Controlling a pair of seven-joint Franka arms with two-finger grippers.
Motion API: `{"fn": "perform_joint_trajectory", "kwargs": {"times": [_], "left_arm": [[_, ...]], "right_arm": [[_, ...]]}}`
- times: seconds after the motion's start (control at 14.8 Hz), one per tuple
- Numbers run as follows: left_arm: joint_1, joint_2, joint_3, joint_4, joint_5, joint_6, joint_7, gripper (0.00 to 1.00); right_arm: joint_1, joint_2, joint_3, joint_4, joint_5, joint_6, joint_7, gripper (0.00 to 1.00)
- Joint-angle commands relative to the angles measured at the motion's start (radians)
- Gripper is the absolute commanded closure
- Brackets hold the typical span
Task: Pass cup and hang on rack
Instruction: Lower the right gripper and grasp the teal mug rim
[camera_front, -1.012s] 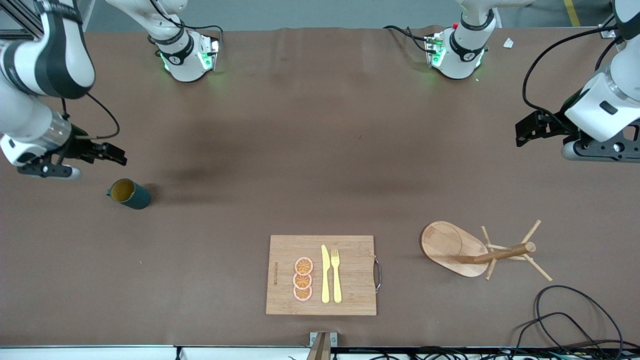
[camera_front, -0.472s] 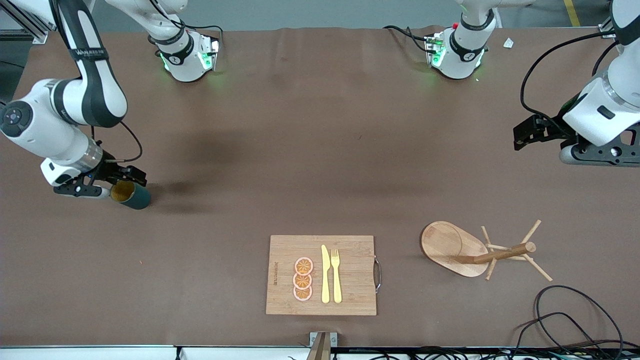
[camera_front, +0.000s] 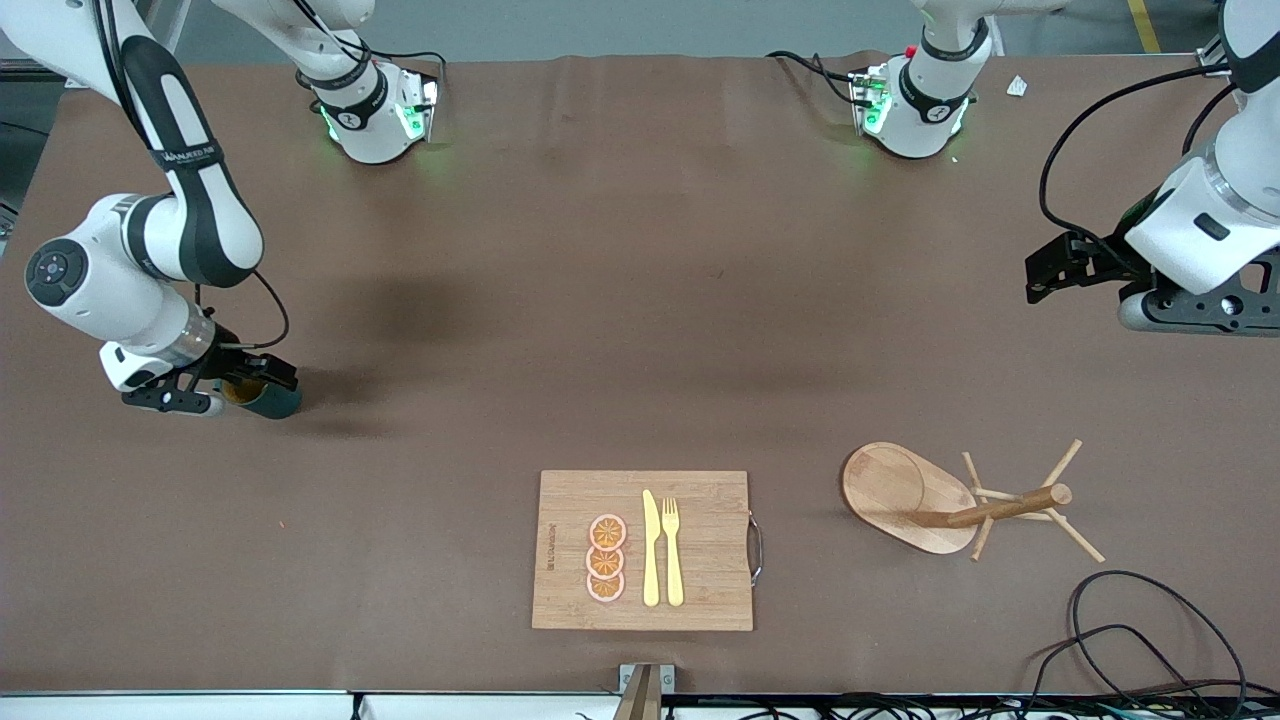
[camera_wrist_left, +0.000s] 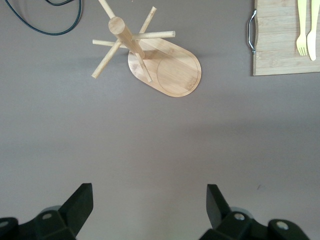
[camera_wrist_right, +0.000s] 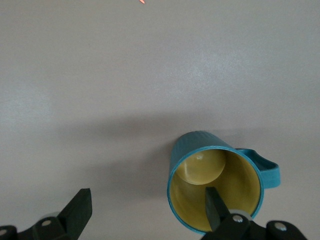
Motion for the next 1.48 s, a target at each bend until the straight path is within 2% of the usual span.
{"fn": "perform_joint_trajectory", "kwargs": {"times": [0.0, 0.13, 0.34, 0.74, 0.94, 1.21, 1.42], "left_arm": [[0.001, 0.005, -0.002, 0.014, -0.011, -0.001, -0.004, 0.0], [0.001, 0.005, -0.002, 0.014, -0.012, -0.001, -0.004, 0.0], [-0.001, 0.007, -0.002, 0.013, -0.011, 0.001, -0.004, 0.0], [-0.015, 0.019, -0.002, 0.013, -0.008, 0.004, -0.033, 0.0], [-0.018, 0.019, -0.002, 0.013, -0.006, 0.004, -0.035, 0.0], [-0.018, 0.019, -0.002, 0.013, -0.006, 0.004, -0.035, 0.0], [-0.018, 0.018, -0.002, 0.013, -0.004, 0.004, -0.035, 0.0]], "right_arm": [[-0.01, 0.031, 0.007, -0.004, 0.011, 0.044, -0.002, 0.05], [-0.025, 0.051, 0.007, -0.003, 0.003, 0.048, -0.003, 0.21], [-0.039, 0.081, 0.007, -0.001, -0.003, 0.09, -0.044, 0.31], [-0.062, 0.099, 0.007, -0.001, -0.001, 0.116, -0.098, 0.65], [-0.062, 0.099, 0.007, 0.0, -0.001, 0.111, -0.097, 0.72], [-0.055, 0.099, 0.009, 0.003, -0.001, 0.108, -0.086, 0.94], [-0.052, 0.099, 0.009, 0.005, 0.002, 0.105, -0.077, 0.99]]}}
